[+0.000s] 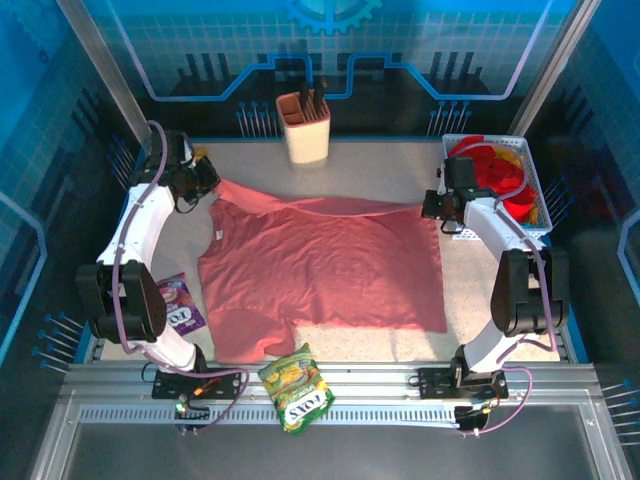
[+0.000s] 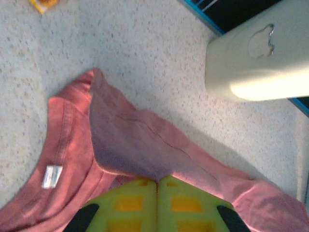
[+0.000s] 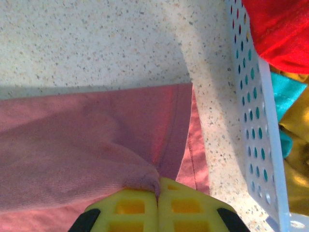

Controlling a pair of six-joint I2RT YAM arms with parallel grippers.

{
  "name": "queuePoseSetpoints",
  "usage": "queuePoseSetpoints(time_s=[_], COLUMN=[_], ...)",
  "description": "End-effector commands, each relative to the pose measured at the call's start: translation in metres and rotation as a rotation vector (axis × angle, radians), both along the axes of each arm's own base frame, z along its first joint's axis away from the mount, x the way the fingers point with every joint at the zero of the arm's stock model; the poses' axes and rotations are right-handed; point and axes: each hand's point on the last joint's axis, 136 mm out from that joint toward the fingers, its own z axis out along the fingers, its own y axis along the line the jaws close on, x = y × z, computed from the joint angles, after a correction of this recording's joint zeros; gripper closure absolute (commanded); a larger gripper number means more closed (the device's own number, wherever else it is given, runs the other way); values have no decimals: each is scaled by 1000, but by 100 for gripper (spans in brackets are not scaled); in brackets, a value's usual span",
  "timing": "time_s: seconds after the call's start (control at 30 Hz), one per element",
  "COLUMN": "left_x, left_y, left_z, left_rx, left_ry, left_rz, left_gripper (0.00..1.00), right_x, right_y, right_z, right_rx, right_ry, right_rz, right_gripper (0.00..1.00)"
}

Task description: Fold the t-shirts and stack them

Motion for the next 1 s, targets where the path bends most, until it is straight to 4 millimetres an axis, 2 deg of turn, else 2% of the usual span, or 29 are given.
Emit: queuePoseSetpoints(time_s=[0.0, 0.17, 0.5, 0.73, 0.97], left_x=[-22, -39, -69, -81, -90], left_y=[-9, -15, -12, -5, 6], left_z=[-9, -22, -42, -55, -80], left_rx=[-84, -114, -87, -69, -10], left_ry=[65, 107, 189, 240, 314], left_rz=[-4, -9, 1, 7, 25], left_gripper=[100, 100, 100, 100, 100], right_x=[-18, -27, -40, -53, -67], right_y=[-8, -9, -17, -19, -17], right_z=[-2, -13, -24, -42, -65], right_rx=[-27, -25, -47, -53, -44], right_ry=[41, 69, 101, 145, 209], right_rz=[-4, -13, -45, -54, -59], right_gripper=[100, 100, 100, 100, 100])
